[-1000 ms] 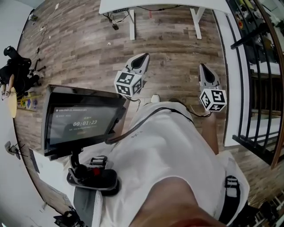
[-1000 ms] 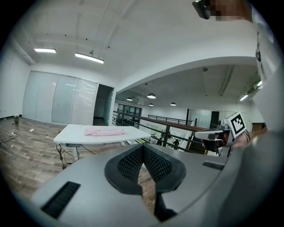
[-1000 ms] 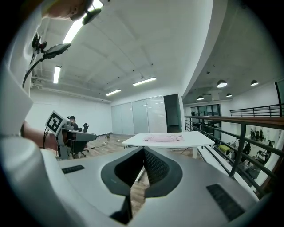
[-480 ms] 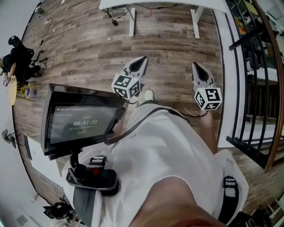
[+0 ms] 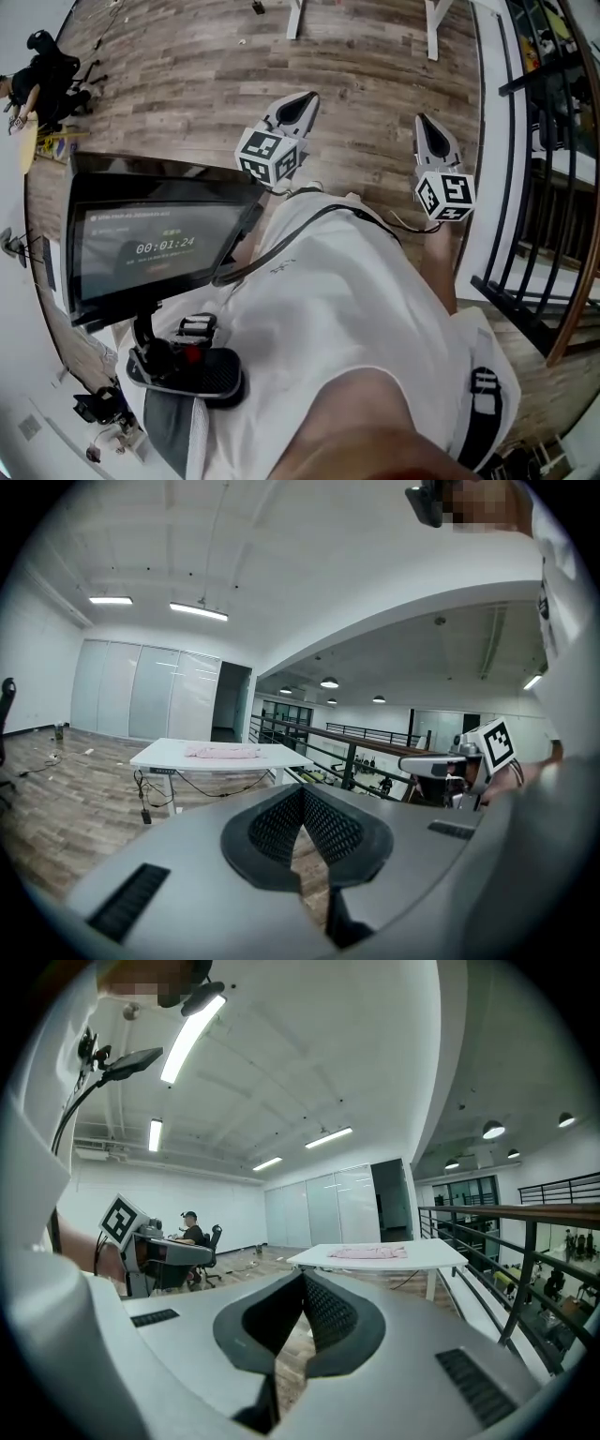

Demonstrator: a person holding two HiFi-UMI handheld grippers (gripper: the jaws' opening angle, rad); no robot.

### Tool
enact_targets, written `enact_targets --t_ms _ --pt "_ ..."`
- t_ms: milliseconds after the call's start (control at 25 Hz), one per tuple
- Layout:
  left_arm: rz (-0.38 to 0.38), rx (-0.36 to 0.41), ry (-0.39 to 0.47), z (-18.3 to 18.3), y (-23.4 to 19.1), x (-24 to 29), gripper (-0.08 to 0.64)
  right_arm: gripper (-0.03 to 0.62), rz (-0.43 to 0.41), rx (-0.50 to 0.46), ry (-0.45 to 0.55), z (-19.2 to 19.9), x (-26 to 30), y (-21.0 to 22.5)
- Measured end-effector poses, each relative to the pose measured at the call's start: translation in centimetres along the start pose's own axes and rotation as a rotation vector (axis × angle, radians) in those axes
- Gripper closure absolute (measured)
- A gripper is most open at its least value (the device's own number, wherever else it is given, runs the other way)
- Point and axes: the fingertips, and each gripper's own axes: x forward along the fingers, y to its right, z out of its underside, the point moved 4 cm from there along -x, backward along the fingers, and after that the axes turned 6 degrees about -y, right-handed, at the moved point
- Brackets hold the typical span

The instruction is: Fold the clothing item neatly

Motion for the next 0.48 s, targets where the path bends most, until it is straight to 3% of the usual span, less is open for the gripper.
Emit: enact_targets --t_ms 480 --pt "0.047 0.038 0.023 0.6 -0.4 -0.8 0.557 0.589 0.041 0.045 0.020 0.7 -1.3 -0.8"
